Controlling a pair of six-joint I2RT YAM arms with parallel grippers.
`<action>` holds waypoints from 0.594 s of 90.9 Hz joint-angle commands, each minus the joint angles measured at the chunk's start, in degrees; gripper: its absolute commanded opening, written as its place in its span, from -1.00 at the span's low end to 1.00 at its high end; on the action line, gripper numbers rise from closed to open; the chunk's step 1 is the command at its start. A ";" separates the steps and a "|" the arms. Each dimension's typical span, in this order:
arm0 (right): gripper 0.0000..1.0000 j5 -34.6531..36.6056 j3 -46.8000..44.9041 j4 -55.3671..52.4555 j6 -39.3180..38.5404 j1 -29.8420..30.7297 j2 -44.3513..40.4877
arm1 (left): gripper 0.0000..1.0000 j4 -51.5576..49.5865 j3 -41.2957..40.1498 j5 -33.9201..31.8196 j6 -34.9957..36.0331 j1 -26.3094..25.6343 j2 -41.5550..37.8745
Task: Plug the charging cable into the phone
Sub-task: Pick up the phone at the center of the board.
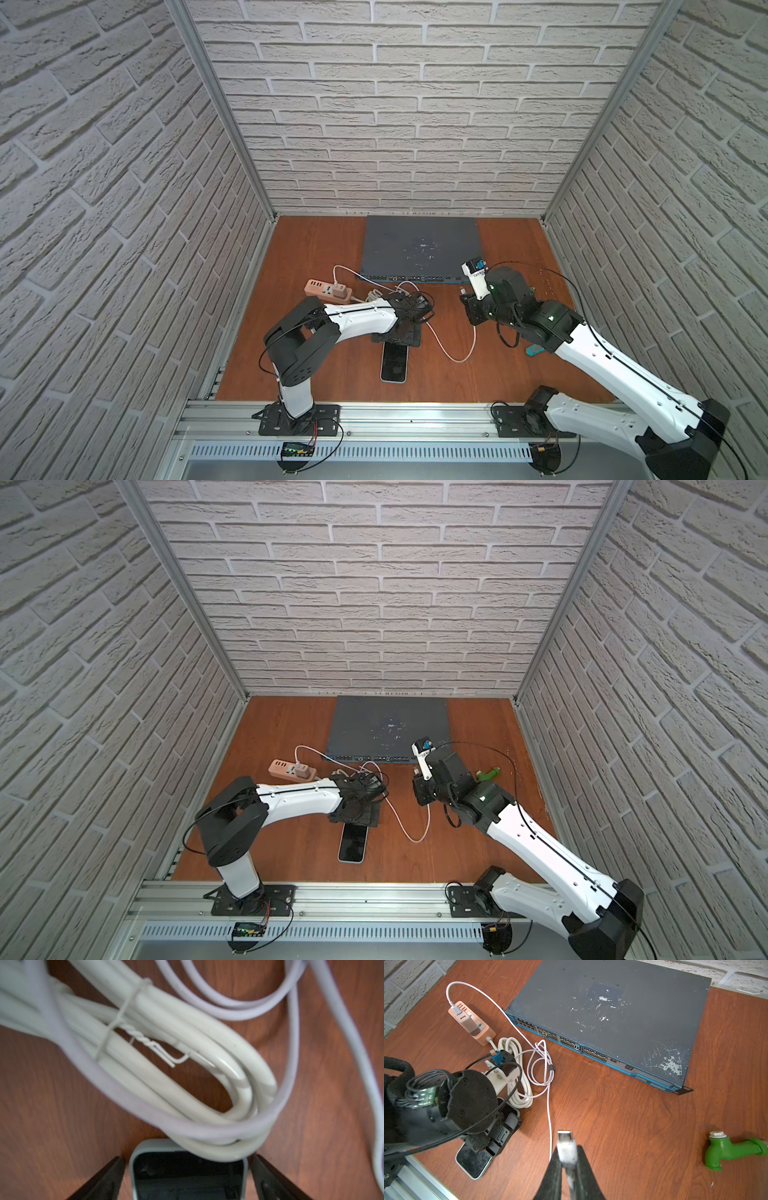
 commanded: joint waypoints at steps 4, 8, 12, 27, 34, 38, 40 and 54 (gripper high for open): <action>-0.94 0.55 -0.79 1.14 0.73 -0.19 -0.48 | 0.97 -2.80 -1.11 0.75 -1.21 0.35 0.80; -0.94 0.57 -0.84 1.21 0.87 -0.19 -0.64 | 0.97 -2.84 -1.54 0.82 -1.37 0.33 0.62; -0.94 0.54 -1.00 1.24 0.91 -0.17 -0.70 | 0.96 -2.69 -1.97 1.02 -1.49 0.30 0.56; -0.94 0.40 -1.21 1.41 1.03 -0.19 -0.69 | 0.96 -1.55 -2.83 2.02 -1.92 0.34 1.26; -0.93 0.28 -1.15 1.37 1.07 -0.19 -0.69 | 0.97 -1.06 -3.04 2.20 -1.93 0.30 1.44; -0.94 0.37 -1.06 1.40 1.02 -0.19 -0.69 | 0.96 -0.66 -3.24 2.47 -1.88 0.46 1.43; -0.94 0.38 -1.01 1.29 0.92 -0.19 -0.69 | 0.97 -0.49 -3.36 2.68 -1.83 0.64 1.46; -0.94 0.48 -0.99 1.05 0.91 -0.19 -0.95 | 0.97 0.51 -4.05 3.77 -1.78 0.99 1.47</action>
